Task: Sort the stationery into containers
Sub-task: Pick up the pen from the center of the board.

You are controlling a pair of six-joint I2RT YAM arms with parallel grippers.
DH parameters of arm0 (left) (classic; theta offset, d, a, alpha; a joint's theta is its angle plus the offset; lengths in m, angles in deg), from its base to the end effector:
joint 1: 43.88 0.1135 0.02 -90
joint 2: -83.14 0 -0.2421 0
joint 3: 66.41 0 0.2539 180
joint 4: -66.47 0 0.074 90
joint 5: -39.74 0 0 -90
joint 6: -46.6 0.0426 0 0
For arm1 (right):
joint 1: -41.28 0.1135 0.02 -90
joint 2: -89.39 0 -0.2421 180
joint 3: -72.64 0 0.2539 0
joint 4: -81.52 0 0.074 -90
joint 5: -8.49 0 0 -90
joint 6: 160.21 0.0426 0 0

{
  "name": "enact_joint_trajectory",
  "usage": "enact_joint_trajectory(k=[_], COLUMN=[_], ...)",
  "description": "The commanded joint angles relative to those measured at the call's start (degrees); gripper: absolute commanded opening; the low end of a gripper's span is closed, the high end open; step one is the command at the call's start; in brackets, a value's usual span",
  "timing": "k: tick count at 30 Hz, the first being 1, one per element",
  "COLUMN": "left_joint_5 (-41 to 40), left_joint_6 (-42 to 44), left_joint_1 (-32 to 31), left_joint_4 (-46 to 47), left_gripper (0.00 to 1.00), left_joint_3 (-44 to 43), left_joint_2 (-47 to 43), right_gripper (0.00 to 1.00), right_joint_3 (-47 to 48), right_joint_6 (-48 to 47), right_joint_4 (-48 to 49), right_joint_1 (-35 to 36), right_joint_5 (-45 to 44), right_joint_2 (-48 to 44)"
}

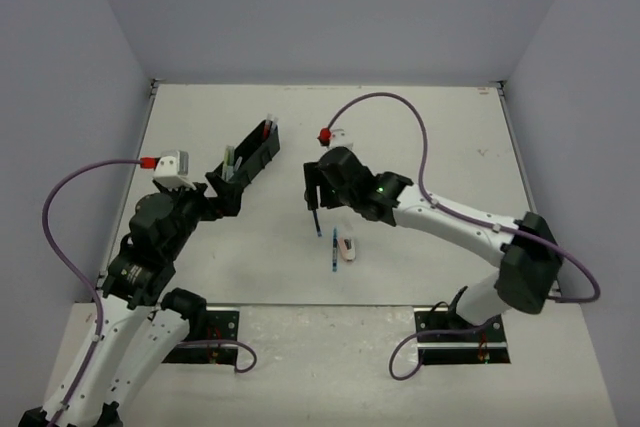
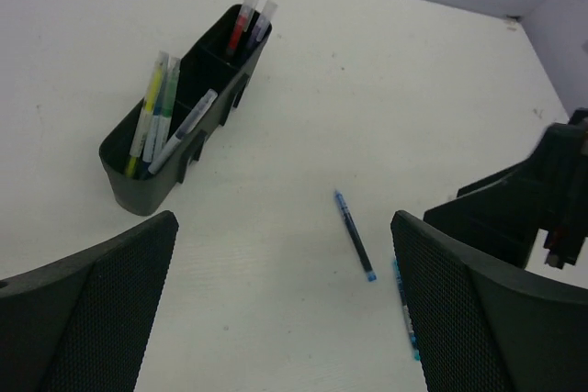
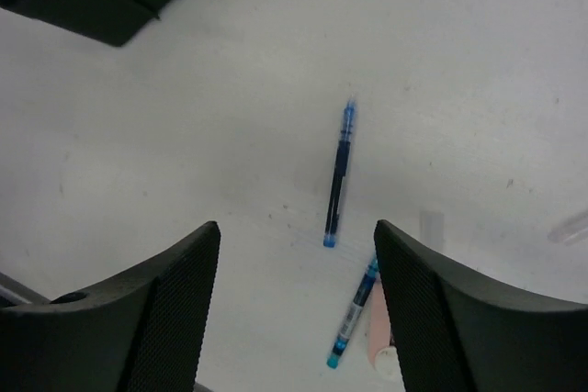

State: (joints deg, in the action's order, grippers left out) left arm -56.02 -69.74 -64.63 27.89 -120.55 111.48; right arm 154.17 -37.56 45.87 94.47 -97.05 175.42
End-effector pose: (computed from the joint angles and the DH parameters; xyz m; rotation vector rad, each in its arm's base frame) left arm 0.1409 -0.0488 0.3132 -0.1617 1.8132 -0.4964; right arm 0.2154 0.2688 0.2609 -0.2648 2.2737 0.4947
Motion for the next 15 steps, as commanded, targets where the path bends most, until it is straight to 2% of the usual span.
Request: enact_joint_trajectory(k=[1,4,8,15], left_joint_5=[3.5,3.7,1.7,1.0], left_joint_6=[2.5,2.3,1.4,0.8], left_joint_1=[0.1,0.1,0.0,0.0], left_joint_4=[-1.1,-1.2,-1.0,-0.8], left_gripper=[1.00,1.00,1.00,1.00], left_joint_3=[1.5,1.8,2.7,3.2], left_joint_2=[2.0,2.2,-2.3,-4.2], right_gripper=[0.63,0.59,0.53,0.44], right_joint_3=[11.6,15.5,19.8,21.3], right_joint_6=[4.9,4.5,5.1,4.8], right_joint_4=[-17.2,-18.9,-19.8,-20.6], right_joint_1=[0.1,0.1,0.0,-1.3], right_joint_5=[1.0,2.5,1.5,2.5], right_joint_2=[14.0,20.3,27.4,31.9])
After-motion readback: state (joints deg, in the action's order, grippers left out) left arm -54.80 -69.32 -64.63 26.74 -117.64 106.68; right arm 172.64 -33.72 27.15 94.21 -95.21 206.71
